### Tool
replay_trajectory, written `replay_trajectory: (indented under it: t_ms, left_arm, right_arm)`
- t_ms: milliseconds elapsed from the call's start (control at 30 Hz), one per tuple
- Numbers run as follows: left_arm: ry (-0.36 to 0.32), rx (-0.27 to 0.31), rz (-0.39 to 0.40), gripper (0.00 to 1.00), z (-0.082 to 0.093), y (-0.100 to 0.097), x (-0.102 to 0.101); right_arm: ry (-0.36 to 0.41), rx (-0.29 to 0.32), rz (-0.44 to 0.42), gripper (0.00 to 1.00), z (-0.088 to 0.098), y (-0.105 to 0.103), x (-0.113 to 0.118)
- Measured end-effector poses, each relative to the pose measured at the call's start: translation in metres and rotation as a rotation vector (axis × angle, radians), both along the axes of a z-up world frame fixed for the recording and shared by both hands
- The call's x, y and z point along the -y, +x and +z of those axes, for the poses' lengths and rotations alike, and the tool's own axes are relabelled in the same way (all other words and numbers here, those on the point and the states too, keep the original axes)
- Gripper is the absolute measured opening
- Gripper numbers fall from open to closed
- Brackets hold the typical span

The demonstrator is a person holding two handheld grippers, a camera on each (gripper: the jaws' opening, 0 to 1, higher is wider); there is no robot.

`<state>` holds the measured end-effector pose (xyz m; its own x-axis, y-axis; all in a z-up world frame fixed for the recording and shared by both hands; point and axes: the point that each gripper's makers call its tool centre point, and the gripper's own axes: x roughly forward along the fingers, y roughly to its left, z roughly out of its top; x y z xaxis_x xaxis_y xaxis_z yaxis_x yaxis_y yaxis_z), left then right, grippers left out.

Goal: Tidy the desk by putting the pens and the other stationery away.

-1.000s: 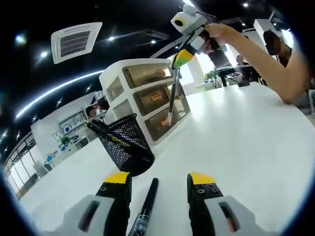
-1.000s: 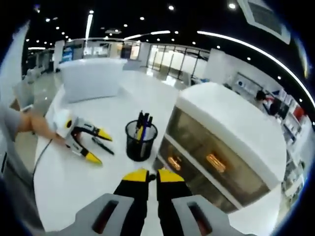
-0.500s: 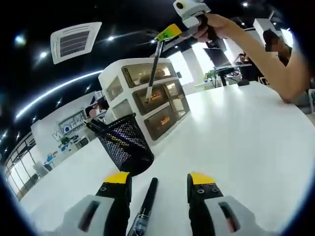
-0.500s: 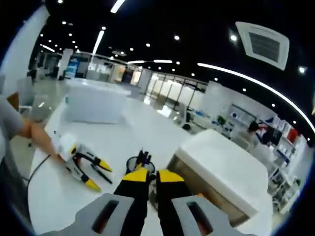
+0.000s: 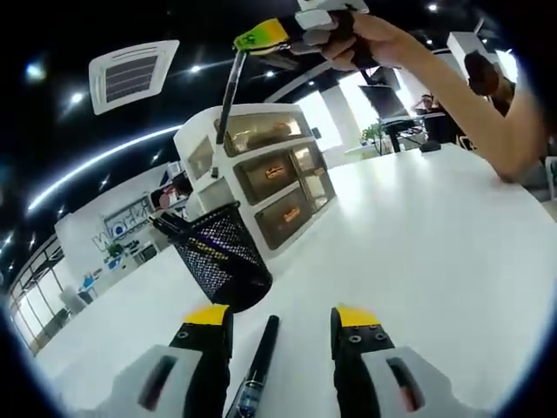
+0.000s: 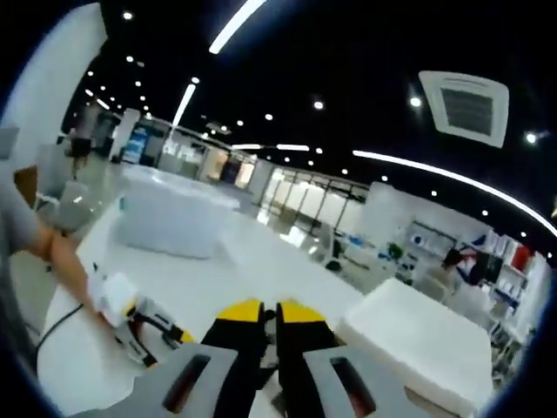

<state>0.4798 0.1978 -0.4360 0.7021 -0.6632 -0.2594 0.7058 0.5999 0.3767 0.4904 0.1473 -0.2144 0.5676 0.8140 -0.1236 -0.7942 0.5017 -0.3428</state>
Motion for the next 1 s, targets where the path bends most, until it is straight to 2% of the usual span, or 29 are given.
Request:
replay_trajectory:
  t_ms: [233, 367, 400, 500, 533, 567, 633, 667, 700, 733, 867, 1000]
  left_arm:
    - [0.002, -0.005, -0.004, 0.45, -0.001, -0.002, 0.001]
    - [0.003, -0.008, -0.004, 0.45, -0.001, -0.002, 0.001]
    - [0.003, -0.008, -0.004, 0.45, -0.001, -0.002, 0.001]
    - [0.004, -0.006, -0.004, 0.45, -0.001, -0.002, 0.000]
    - [0.004, -0.008, -0.004, 0.45, -0.001, -0.002, 0.001]
    - [-0.002, -0.016, -0.005, 0.45, -0.007, 0.037, -0.036]
    - [-0.002, -0.015, -0.005, 0.45, -0.012, 0.063, -0.060]
    - [-0.003, -0.016, -0.005, 0.45, -0.013, 0.069, -0.066]
    - [0.001, -0.012, -0.005, 0.45, -0.011, 0.056, -0.054]
    - [0.001, -0.013, -0.006, 0.45, -0.010, 0.052, -0.050]
    - [0.006, -0.006, -0.003, 0.45, -0.007, 0.040, -0.038]
    - [0.004, -0.013, 0.000, 0.45, -0.008, 0.039, -0.038]
  right_arm:
    - [0.097, -0.124, 0.046, 0.03, -0.016, 0.012, -0.015]
    - [0.169, -0.247, 0.063, 0.02, -0.030, 0.024, -0.017]
    - [0.174, -0.236, 0.069, 0.00, -0.028, 0.026, -0.017]
    - [0.211, -0.303, 0.067, 0.00, -0.036, 0.035, -0.017]
    - [0.167, -0.314, 0.051, 0.00, -0.048, 0.040, -0.017]
    - [0.139, -0.309, 0.024, 0.00, -0.056, 0.046, -0.016]
    - [0.126, -0.317, 0.009, 0.00, -0.064, 0.051, -0.019]
    - [0.125, -0.318, 0.007, 0.00, -0.065, 0.052, -0.020]
    - [0.123, -0.320, 0.005, 0.00, -0.066, 0.052, -0.021]
    - [0.112, -0.314, 0.006, 0.00, -0.067, 0.049, -0.021]
    - [-0.060, -0.246, 0.159, 0.00, -0.085, 0.024, -0.036]
    - [-0.167, -0.171, 0.244, 0.24, -0.102, 0.009, -0.052]
